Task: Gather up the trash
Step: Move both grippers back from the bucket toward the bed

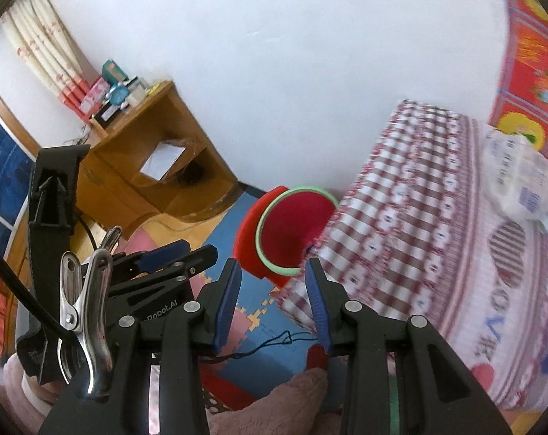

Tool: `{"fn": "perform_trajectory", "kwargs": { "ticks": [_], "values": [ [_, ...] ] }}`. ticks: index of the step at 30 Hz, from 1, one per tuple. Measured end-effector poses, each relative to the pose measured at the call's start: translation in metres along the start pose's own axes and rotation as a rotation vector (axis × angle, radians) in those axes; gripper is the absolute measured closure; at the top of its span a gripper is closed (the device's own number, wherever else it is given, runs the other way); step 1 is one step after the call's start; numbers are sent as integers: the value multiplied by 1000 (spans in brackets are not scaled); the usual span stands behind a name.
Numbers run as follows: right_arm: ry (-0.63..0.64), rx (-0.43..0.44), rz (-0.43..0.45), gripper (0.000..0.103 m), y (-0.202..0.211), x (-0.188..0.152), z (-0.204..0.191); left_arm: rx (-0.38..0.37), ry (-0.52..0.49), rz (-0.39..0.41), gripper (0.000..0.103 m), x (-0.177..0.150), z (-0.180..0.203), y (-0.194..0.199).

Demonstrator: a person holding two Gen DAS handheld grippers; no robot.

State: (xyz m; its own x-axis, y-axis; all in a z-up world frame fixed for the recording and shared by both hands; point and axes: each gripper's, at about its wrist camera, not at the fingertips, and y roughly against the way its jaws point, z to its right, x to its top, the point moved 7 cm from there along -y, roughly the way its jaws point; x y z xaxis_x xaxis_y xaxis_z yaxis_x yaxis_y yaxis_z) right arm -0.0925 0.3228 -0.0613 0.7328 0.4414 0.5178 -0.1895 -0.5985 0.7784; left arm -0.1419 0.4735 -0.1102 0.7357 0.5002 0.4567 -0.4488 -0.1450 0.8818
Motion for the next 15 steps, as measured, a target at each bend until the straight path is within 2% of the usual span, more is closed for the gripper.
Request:
{"fn": "perform_trajectory", "kwargs": {
  "ticks": [15],
  "values": [
    [-148, -121, 128, 65, 106, -45, 96, -103, -165, 21, 70, -34, 130, 35]
  ]
}}
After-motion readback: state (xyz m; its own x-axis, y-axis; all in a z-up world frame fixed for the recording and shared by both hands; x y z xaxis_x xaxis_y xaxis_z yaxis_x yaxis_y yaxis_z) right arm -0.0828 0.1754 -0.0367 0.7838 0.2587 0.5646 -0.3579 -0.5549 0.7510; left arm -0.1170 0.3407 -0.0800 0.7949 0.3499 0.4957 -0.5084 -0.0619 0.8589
